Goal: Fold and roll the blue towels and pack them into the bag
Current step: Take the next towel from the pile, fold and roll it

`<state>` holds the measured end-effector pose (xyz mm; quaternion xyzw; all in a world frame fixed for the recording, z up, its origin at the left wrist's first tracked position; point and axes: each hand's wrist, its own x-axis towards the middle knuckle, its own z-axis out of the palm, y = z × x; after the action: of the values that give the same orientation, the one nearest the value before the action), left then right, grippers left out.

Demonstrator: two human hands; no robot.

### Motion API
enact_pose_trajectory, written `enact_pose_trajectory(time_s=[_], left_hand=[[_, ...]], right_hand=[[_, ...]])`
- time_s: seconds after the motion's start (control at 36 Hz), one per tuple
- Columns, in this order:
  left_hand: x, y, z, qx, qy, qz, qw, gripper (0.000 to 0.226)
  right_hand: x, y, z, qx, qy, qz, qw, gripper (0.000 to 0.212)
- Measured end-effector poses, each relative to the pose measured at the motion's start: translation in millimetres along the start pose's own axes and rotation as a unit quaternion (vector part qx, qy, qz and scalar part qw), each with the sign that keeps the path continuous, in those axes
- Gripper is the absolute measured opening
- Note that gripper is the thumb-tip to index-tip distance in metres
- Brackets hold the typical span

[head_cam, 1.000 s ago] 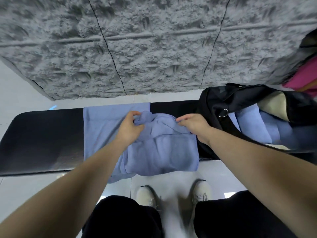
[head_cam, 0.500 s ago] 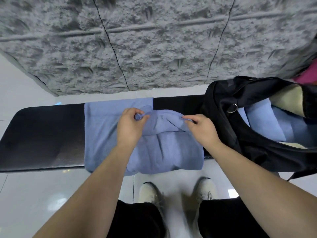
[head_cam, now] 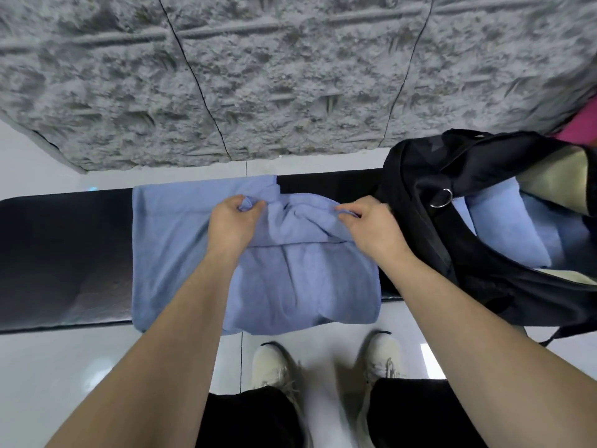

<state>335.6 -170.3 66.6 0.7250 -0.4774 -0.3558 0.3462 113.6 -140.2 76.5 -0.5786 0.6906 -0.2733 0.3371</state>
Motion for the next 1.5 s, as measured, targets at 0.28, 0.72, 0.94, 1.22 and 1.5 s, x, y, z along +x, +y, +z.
enact_pose_trajectory(time_s=[0.28, 0.72, 0.94, 1.22, 1.5], left_hand=[[-8, 11, 5, -0.056, -0.025, 0.046, 0.997, 0.019], [-43, 43, 0, 0.029, -0.185, 0.303, 0.935, 0.019], [-51, 46, 2, 0.130, -0.185, 0.411, 0.883, 0.020], [-66, 56, -20, -0.084, -0.408, 0.152, 0.897, 0.020], [-75, 67, -16, -0.108, -0.342, 0.152, 0.921, 0.016]], right_hand=[[-1, -15, -12, 0.141, 0.069, 0.021, 0.987, 0.025], [-15, -29, -24, 0.136, -0.060, -0.109, 0.983, 0.060], [-21, -20, -24, 0.071, -0.145, -0.122, 0.979, 0.021], [-28, -18, -38, 0.213, -0.181, -0.114, 0.953, 0.019], [-26, -17, -40, 0.293, -0.149, -0.076, 0.942, 0.027]])
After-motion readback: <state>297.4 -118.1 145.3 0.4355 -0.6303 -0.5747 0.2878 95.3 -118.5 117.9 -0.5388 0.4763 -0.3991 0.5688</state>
